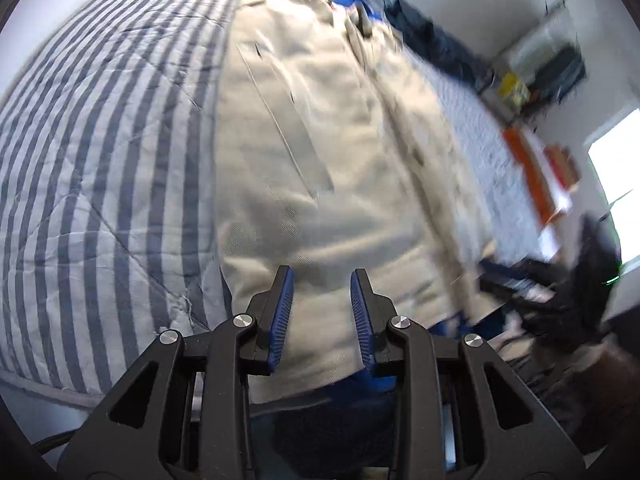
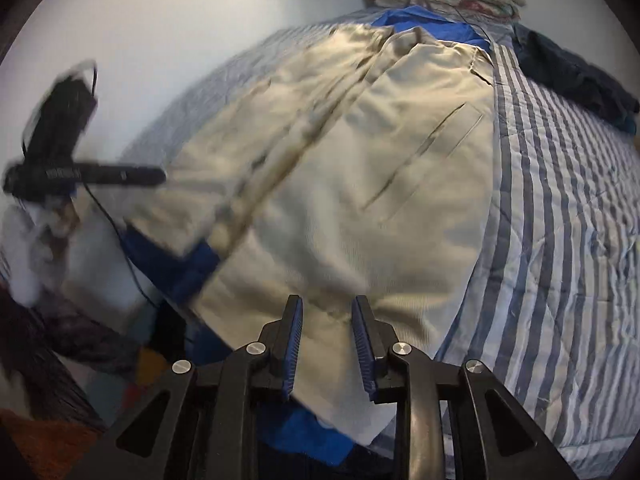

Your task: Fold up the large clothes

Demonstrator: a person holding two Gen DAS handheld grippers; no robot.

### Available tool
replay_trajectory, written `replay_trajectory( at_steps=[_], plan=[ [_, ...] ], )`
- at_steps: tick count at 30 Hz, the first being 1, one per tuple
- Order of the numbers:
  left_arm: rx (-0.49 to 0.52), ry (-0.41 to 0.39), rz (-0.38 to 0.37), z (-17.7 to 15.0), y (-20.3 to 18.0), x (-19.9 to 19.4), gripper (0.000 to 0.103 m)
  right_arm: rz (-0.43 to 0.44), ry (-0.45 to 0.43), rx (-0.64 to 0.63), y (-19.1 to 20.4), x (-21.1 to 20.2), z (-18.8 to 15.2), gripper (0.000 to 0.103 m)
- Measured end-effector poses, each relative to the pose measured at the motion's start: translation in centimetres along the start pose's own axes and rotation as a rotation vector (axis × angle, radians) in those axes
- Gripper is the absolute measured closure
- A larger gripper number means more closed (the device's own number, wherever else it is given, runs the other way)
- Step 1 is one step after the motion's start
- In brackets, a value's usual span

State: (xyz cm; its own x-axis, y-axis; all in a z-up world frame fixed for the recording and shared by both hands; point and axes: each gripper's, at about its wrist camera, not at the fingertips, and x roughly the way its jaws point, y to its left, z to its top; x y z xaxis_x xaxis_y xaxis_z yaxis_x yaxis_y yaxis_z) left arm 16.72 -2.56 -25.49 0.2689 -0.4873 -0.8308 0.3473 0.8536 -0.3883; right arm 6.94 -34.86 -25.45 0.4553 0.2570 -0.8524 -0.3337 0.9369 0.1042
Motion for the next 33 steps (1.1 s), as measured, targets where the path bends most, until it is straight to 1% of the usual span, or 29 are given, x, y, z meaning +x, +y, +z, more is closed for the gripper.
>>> replay_trajectory(
  at_steps=[2, 3, 4, 6, 7, 8, 9, 10, 13, 15, 17, 19, 21, 24, 26, 27, 29, 31, 33],
  plan=[
    [0.081, -0.012, 0.052, -0.5, -1.0, 0.3, 0.074, 0.007, 0.012, 0.018, -0.2, -0.2, 0.2, 0.075],
    [0.095, -0.011, 0.062, -0.5, -1.3, 0.1, 0.074, 0.031, 0.018, 0.032, -0.6, -0.5, 0.5, 0.075],
    [0.088, -0.003, 0.053, -0.4, -1.3, -0.2, 0.074, 0.064, 0.013, 0.046, -1.0, -1.0, 0.6, 0.073],
    [0.029, -0.008, 0.004, 0.0, -0.6, -1.2, 0.066, 0.097, -0.035, 0.095, -2.5, -2.6, 0.7, 0.059],
    [-0.027, -0.024, -0.027, 0.1, 0.3, -2.0, 0.051, 0.098, -0.058, 0.118, -3.1, -3.0, 0.8, 0.044],
    [-0.075, -0.044, -0.049, 0.2, 1.1, -2.8, 0.038, 0.101, -0.085, 0.156, -4.3, -3.8, 0.6, 0.034],
    [-0.112, -0.064, -0.063, 0.2, 1.9, -3.4, 0.036, 0.111, -0.092, 0.195, -5.6, -4.2, 0.4, 0.032],
    [-0.14, -0.067, -0.073, 0.3, 2.6, -3.7, 0.036, 0.121, -0.085, 0.221, -6.4, -4.3, 0.3, 0.032],
    [-0.247, -0.038, -0.1, 0.5, 5.2, -3.5, 0.036, 0.192, -0.04, 0.345, -9.8, -3.5, -0.8, 0.033],
    [-0.338, 0.0, -0.166, 0.3, 6.9, -2.7, 0.036, 0.261, -0.013, 0.42, -11.4, -2.7, -1.8, 0.035],
    [-0.405, 0.044, -0.232, 0.1, 7.8, -1.7, 0.036, 0.323, 0.002, 0.47, -12.2, -1.8, -2.6, 0.037],
    [-0.436, 0.072, -0.267, -0.2, 8.1, -1.0, 0.037, 0.378, 0.02, 0.484, -12.4, -0.9, -2.8, 0.038],
    [-0.429, 0.092, -0.301, -0.3, 7.8, -0.5, 0.037, 0.414, 0.015, 0.496, -12.5, -0.7, -2.8, 0.038],
    [-0.394, 0.096, -0.31, -0.4, 7.1, -0.4, 0.037, 0.507, 0.021, 0.533, -12.6, 0.3, -2.8, 0.045],
    [-0.404, 0.121, -0.359, -0.4, 6.7, 0.2, 0.041, 0.531, 0.031, 0.538, -12.3, 0.9, -2.6, 0.045],
    [-0.409, 0.132, -0.372, -0.5, 6.4, 0.6, 0.041, 0.549, 0.029, 0.538, -12.1, 1.1, -2.6, 0.045],
    [-0.393, 0.129, -0.374, -0.3, 5.8, 1.0, 0.041, 0.577, 0.034, 0.538, -11.6, 1.6, -2.3, 0.045],
    [-0.372, 0.147, -0.382, 0.2, 5.0, 1.5, 0.043, 0.59, 0.039, 0.527, -11.2, 2.1, -1.9, 0.045],
    [-0.358, 0.162, -0.38, 0.5, 4.1, 2.2, 0.048, 0.599, 0.039, 0.525, -10.7, 2.4, -1.7, 0.045]
  ],
)
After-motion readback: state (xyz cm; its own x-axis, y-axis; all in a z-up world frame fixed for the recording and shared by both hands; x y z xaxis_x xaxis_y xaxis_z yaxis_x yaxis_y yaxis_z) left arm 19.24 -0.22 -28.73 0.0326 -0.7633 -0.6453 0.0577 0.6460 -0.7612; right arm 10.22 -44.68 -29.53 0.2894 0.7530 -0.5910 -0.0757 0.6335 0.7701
